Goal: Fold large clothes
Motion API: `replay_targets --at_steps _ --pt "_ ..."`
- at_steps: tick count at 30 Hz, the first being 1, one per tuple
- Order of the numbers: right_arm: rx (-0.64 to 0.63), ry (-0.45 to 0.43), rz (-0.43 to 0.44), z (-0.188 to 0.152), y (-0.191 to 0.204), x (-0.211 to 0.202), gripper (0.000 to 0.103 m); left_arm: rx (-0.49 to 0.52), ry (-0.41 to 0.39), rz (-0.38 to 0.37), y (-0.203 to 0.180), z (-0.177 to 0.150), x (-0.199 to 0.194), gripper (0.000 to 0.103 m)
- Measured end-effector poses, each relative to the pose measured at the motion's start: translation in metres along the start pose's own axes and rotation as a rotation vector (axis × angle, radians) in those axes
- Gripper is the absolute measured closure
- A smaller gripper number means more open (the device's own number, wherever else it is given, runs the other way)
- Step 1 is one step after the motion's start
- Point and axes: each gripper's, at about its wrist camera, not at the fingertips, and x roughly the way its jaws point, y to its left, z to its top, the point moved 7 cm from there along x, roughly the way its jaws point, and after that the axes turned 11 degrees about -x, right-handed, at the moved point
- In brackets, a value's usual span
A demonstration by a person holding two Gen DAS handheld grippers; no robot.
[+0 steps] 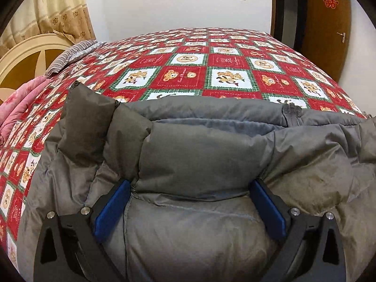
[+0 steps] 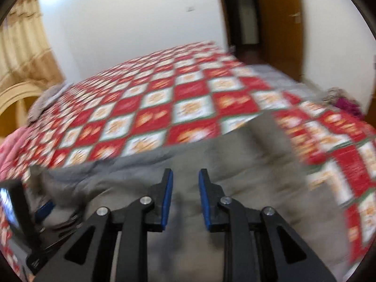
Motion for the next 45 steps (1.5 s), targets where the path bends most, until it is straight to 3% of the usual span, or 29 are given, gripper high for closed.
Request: replay_targets --at_steps 3,6,11,18,21,24,27,29,32,40,43,45 --pt "0.054 0.060 -0.097 -0.007 -0.044 0.014 0.077 0.001 -0.003 0.003 -0.001 0.000 0.000 0.001" --pt "0.163 0.109 -0.063 -0.027 -0.071 0.039 0.083 0.004 -0.006 0.005 -0.002 0.000 0.000 0.001" --pt "0.205 0.073 -0.117 -0.036 -0.076 0.053 0.084 0.000 -0.007 -0.002 -0.002 0.000 -0.001 0.001" --pt "0.256 0.054 -0.074 -0.035 -0.083 0.052 0.084 -0.002 -0.006 -0.008 -0.001 0.000 -0.001 0.001" --pt "0.213 0.069 -0.082 -0.034 -0.078 0.034 0.083 -0.005 -0.005 -0.011 -0.001 0.000 0.000 0.001" --pt "0.098 -0.063 -0.065 -0.024 -0.049 -0.021 0.074 -0.007 -0.004 -0.013 -0.001 0.000 0.000 0.001" --pt "0.036 -0.090 -0.020 -0.034 -0.018 -0.048 0.071 -0.006 -0.002 -0.014 -0.001 0.000 0.000 0.001" --pt "0.037 -0.068 0.030 -0.045 -0.004 -0.044 0.070 -0.006 -0.002 -0.014 -0.001 0.000 0.000 0.001" --pt "0.025 -0.018 0.008 -0.064 0.002 -0.018 0.070 -0.004 -0.003 -0.018 -0.001 0.000 -0.001 0.001" --pt "0.043 -0.066 -0.007 -0.077 -0.001 0.000 0.073 0.001 0.005 -0.026 0.000 -0.002 -0.004 0.001" --pt "0.050 -0.075 0.006 -0.078 -0.003 -0.002 0.073 0.023 0.045 -0.077 0.005 -0.008 -0.016 0.001" --pt "0.053 -0.080 0.010 -0.079 -0.003 -0.003 0.073 0.017 0.055 -0.178 0.018 -0.013 -0.047 0.001"
